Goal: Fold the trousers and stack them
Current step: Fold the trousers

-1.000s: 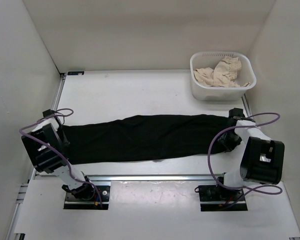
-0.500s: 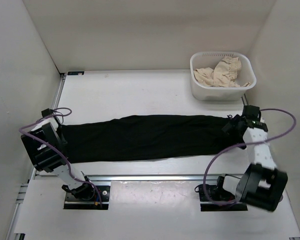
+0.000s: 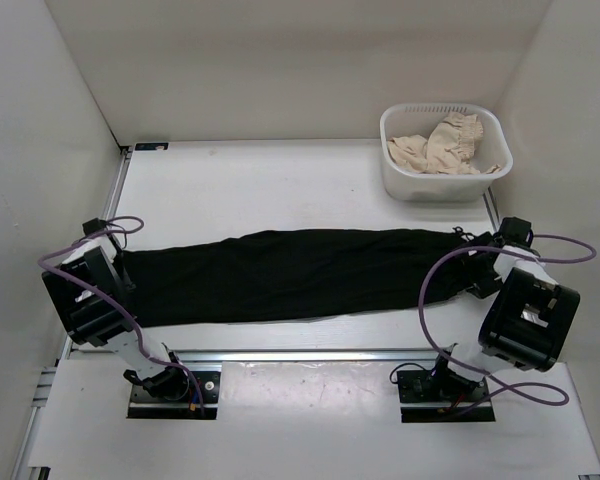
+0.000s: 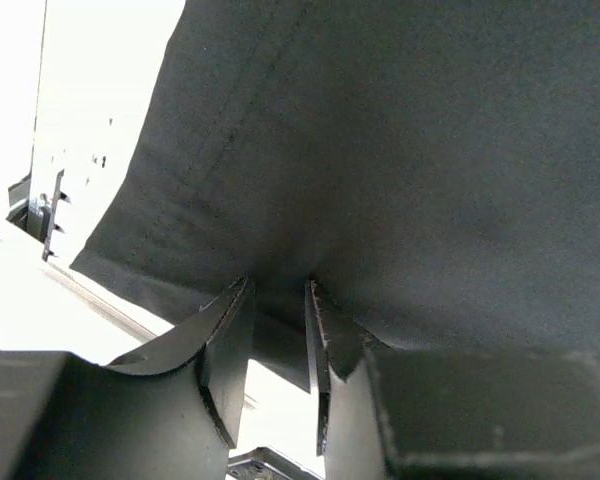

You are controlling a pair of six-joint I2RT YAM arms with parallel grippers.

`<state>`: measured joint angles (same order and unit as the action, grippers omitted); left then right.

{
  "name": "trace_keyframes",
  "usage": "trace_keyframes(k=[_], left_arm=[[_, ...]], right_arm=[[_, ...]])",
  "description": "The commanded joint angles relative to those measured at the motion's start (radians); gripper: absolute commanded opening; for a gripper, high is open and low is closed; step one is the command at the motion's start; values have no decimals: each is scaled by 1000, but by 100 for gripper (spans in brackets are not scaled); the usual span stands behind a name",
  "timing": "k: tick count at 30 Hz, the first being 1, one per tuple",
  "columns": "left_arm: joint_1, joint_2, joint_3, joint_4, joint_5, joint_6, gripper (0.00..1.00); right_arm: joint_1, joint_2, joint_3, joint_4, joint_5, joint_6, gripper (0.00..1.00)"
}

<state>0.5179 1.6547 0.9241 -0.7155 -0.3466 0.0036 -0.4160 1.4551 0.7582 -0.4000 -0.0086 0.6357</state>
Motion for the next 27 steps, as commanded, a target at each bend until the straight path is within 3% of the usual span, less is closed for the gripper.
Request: trace_keyframes(k=[1, 3, 4, 7, 8, 10, 11, 16, 22, 25, 27], left_arm=[[5, -33, -7, -22, 41, -4, 40], [5, -24, -7, -22, 41, -4, 40], [5, -24, -7, -22, 41, -4, 40], [5, -13, 13, -22, 41, -4, 40], [5, -13, 13, -31, 41, -4, 40], [5, -13, 22, -41, 41, -4, 40], [-5, -13, 31, -41, 41, -4, 40], [-73, -13, 22, -50, 52, -4, 40], [-185, -4, 45, -79, 61, -4, 40], [-222, 17, 65, -88, 83, -4, 40], [-222, 30, 65, -88, 83, -4, 40]], right_arm=[[-3, 53, -19, 132, -45, 70, 95], [-3, 93, -19, 116, -36, 70, 82], [-3, 102, -19, 116, -36, 70, 65], [-3, 116, -19, 116, -36, 70, 48], [-3, 125, -19, 116, -36, 61, 34], [-12, 125, -19, 105, -24, 61, 17], [-26, 125, -19, 105, -13, 61, 1], [-84, 47, -10, 63, 41, 32, 0], [-61, -202, 110, -84, 237, -60, 0], [93, -266, 205, -193, 413, -102, 0], [309, -317, 217, -204, 501, -105, 0]])
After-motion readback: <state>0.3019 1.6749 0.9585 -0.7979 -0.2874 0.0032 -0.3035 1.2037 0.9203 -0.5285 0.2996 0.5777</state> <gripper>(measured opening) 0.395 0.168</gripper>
